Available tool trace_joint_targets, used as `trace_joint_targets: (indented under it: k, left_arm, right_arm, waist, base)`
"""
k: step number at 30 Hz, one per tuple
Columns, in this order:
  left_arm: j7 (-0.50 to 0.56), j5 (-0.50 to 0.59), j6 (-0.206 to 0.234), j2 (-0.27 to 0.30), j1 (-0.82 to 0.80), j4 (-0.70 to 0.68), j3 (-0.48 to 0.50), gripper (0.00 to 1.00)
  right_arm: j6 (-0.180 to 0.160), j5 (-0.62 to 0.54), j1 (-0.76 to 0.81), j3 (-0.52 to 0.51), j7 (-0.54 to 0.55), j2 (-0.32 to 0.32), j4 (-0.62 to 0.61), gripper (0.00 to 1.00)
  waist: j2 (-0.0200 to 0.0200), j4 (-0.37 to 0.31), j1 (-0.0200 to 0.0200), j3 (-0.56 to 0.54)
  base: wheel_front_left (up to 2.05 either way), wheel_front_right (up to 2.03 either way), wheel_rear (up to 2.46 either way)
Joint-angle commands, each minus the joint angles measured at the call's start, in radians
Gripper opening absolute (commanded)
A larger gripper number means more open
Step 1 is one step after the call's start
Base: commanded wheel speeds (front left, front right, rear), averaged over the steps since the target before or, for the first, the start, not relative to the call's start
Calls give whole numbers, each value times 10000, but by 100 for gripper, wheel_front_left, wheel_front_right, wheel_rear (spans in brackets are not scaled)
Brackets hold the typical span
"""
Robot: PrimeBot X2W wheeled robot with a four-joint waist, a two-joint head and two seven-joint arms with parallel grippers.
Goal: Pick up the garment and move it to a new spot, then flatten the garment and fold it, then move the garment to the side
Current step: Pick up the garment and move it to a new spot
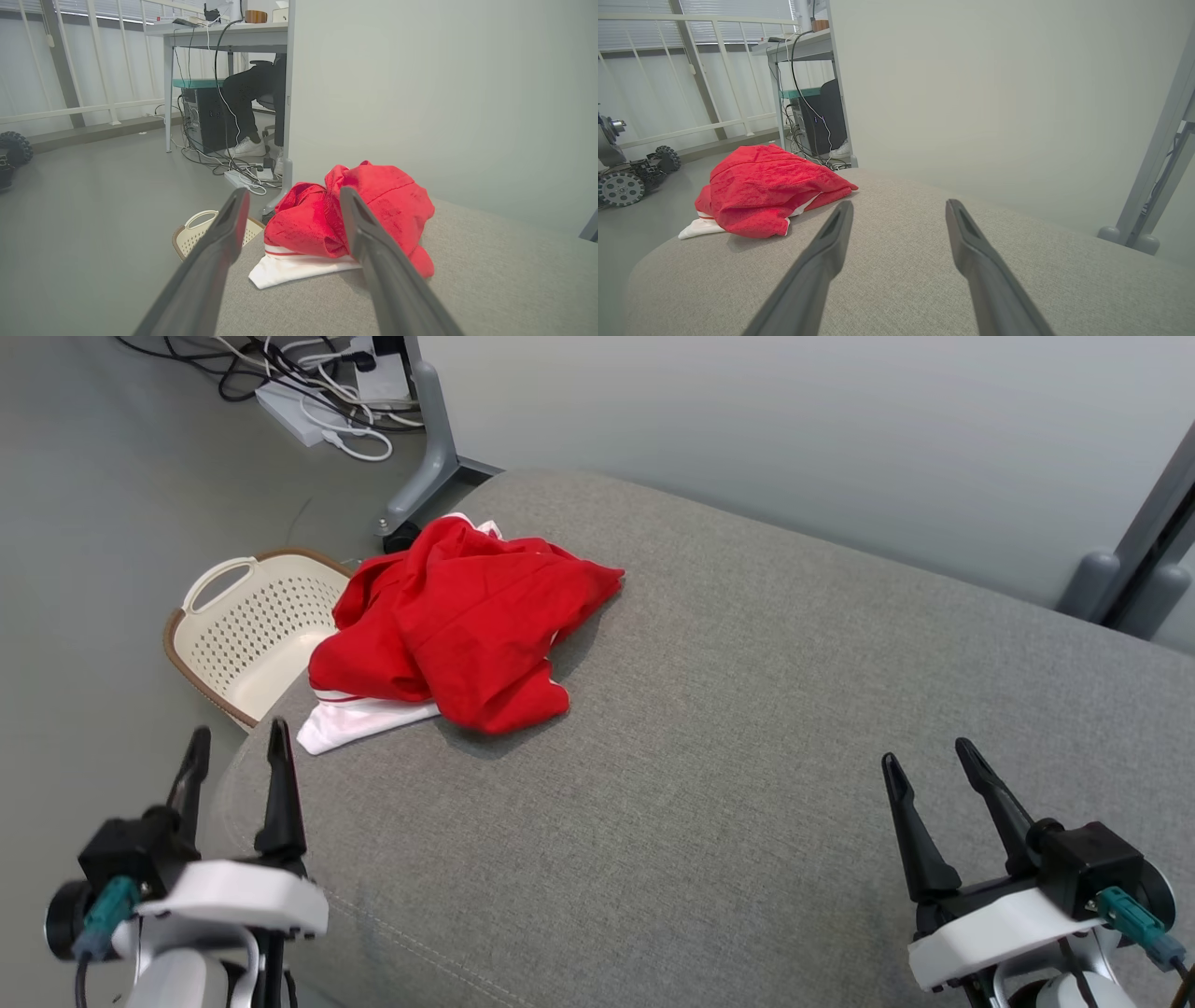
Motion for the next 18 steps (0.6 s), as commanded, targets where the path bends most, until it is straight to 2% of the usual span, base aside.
trace_joint_targets:
  k: [1,6,11,18]
  left_arm:
    - [-68,-73,38,-2,-444,-111,40,100]
    - [-140,-205,-93,-118,-1608,-150,88,100]
    - [-141,-395,-357,-145,-2670,579,28,100]
    - [191,-820,-992,49,-4359,3507,-35,100]
  right_arm:
    - [23,-63,-132,41,119,-139,-149,100]
    - [23,-151,-450,114,428,-397,-507,100]
    - [23,-234,-754,231,680,-585,-819,100]
    - [23,-176,-1100,257,836,-762,-1082,100]
  waist:
    - [0,-100,0,202]
    - [0,-509,0,927]
    - [0,-1020,0,1565]
    - [0,-1808,0,2384]
  base:
    - [0,0,0]
    - [0,0,0]
    - [0,0,0]
    - [0,0,0]
